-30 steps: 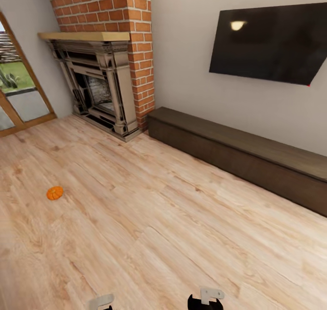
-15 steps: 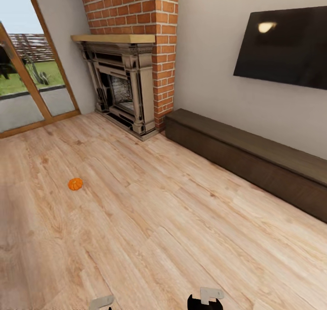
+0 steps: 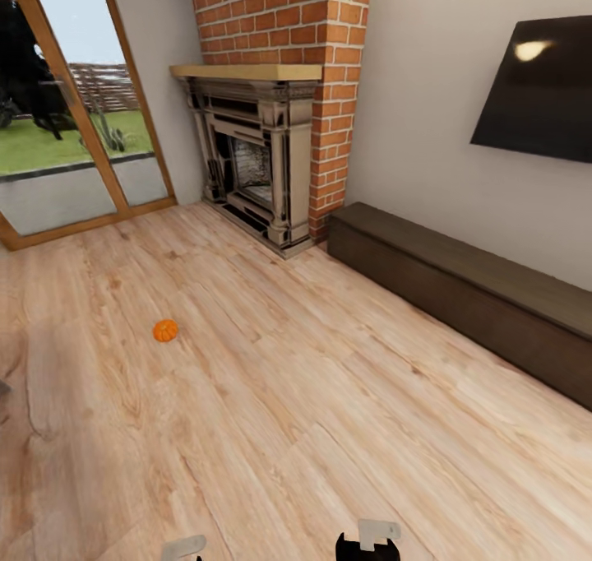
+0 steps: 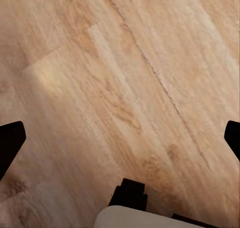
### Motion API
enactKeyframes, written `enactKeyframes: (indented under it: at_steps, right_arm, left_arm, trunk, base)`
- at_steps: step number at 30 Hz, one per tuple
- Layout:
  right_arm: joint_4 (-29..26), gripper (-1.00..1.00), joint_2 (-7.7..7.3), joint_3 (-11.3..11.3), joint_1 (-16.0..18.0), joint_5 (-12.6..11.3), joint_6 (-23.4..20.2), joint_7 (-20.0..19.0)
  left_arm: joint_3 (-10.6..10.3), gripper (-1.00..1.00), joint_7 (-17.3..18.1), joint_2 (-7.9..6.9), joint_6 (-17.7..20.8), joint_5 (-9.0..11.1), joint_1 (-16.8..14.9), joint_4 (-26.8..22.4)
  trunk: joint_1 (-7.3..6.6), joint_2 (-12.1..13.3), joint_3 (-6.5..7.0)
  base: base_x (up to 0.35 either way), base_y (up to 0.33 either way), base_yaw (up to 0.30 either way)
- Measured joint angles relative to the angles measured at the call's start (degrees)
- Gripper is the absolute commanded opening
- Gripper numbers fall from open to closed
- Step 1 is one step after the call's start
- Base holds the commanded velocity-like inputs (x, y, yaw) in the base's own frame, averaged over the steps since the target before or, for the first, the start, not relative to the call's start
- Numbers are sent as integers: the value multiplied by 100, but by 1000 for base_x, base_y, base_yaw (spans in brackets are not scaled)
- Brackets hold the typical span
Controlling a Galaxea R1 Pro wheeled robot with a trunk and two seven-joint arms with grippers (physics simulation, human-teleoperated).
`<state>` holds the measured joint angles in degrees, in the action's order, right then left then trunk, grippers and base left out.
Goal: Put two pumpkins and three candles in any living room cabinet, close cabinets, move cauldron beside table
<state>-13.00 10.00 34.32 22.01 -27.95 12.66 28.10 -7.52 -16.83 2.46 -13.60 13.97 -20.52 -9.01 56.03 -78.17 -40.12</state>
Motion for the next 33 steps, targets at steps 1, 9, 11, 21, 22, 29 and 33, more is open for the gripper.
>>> enactKeyframes:
  at_steps: [1, 9, 11, 21, 22, 29, 33]
  right_arm:
    - [1, 100, 0, 0, 0, 0, 0, 0]
    - [1, 100, 0, 0, 0, 0, 0, 2]
    - [0, 100, 0, 1, 0, 1, 0, -1]
    - [1, 100, 0, 1, 0, 2, 1, -2]
    - [0, 100, 0, 0, 0, 1, 0, -3]
    - [1, 100, 0, 8, 0, 1, 0, -2]
    - [1, 100, 0, 22, 0, 2, 0, -2]
  left_arm:
    - [-1, 100, 0, 0, -2, -1, 0, 0]
    - [-2, 100, 0, -2, -33, 0, 0, 0]
    - [-3, 100, 1, -1, -34, 0, 0, 0]
    - [-1, 100, 1, -5, -30, -3, 0, 1]
    - [-1, 100, 1, -5, -30, -3, 0, 0]
    - [-3, 100, 1, -5, -33, -2, 0, 1]
    - [-2, 100, 2, -4, -30, -5, 0, 1]
  trunk:
    - [0, 0, 2]
    - [-1, 0, 22]
    - [-1, 0, 26]
    - [-1, 0, 28]
    - [-1, 0, 28]
    - [-1, 0, 28]
    - [-1, 0, 28]
  base:
    - [277, 198, 282]
    - [306, 176, 283]
    - [326, 136, 185]
    - [332, 116, 44]
    - [334, 113, 185]
    - [334, 112, 261]
    - [320, 70, 284]
